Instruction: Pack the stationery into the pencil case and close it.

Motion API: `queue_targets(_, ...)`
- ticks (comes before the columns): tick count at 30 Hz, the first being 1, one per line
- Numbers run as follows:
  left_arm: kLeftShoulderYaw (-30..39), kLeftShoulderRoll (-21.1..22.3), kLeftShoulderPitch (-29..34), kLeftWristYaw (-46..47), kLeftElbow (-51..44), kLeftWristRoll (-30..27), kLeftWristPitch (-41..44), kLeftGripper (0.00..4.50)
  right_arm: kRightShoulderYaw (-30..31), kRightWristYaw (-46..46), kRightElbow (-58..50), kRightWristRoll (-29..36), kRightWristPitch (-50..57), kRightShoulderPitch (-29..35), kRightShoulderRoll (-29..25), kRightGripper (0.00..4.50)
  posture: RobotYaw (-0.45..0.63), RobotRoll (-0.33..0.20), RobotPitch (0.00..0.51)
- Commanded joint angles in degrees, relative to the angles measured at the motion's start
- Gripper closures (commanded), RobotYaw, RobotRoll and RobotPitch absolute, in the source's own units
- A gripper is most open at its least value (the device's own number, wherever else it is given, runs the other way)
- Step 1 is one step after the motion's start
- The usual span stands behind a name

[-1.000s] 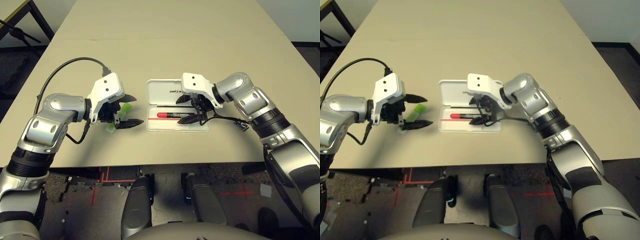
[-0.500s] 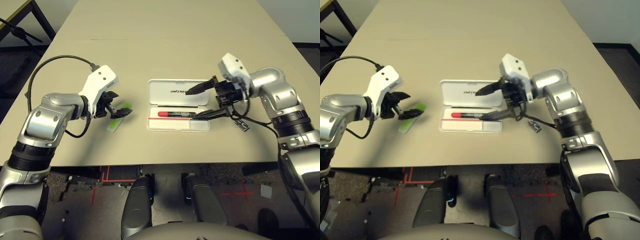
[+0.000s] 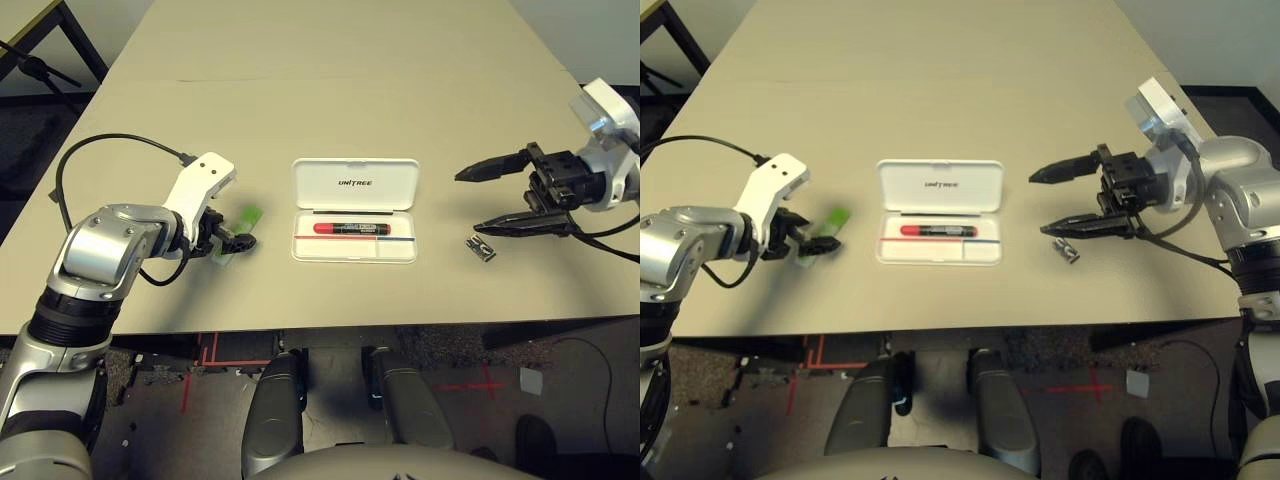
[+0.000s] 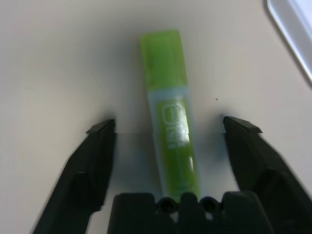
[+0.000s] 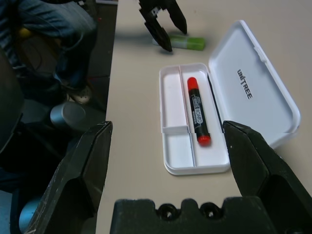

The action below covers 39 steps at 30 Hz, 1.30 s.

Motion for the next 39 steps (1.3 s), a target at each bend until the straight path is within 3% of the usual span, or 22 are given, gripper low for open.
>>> queue_targets(1, -3.70, 1.46, 2.27, 0.40, 1.17, 1.16, -1.65, 1.36, -1.28, 0.23, -1.45, 1.17, 0.08, 1.37, -0.43, 0.00, -0.02, 0.000, 0.198)
queue_targets(6, -4.21, 2.94, 2.05, 0.15, 1.43, 1.50, -3.64, 3.25, -1.87, 0.23, -1.40, 1.20, -0.03, 1.89, -0.08, 0.00, -0.02, 0.000, 0.199)
queue_targets(7, -4.24, 3.43, 1.92, -0.12, 1.42, 1.48, -4.06, 3.44, -1.91, 0.23, -1.35, 1.18, -0.07, 1.98, 0.02, 0.00, -0.01, 0.000, 0.199)
queue_targets(18, -6.37, 12.00, 4.15, -9.17, -3.21, 0.66, -14.55, 3.43, -3.79, 0.23, 1.03, 0.62, -0.91, 2.86, 1.62, 0.00, 0.00, 0.000, 0.198)
queue_targets(24, -10.03, 17.38, 4.35, -17.85, -4.06, 5.75, -30.99, 3.43, -5.30, 0.23, 2.73, -0.31, -1.03, 3.31, 2.82, 0.00, 0.02, 0.000, 0.190)
queue_targets(30, -11.00, 16.40, 0.20, -24.52, -2.39, 7.48, -38.73, 3.43, -6.52, 0.23, 2.55, -0.97, -0.55, 3.93, 3.18, 0.00, 0.01, 0.000, 0.186)
queue_targets(39, -13.35, 11.89, -6.64, -30.71, 0.24, 9.95, -43.13, 3.43, -9.69, 0.23, 0.44, -2.06, 0.57, 6.61, 3.54, 0.00, -0.03, 0.000, 0.181)
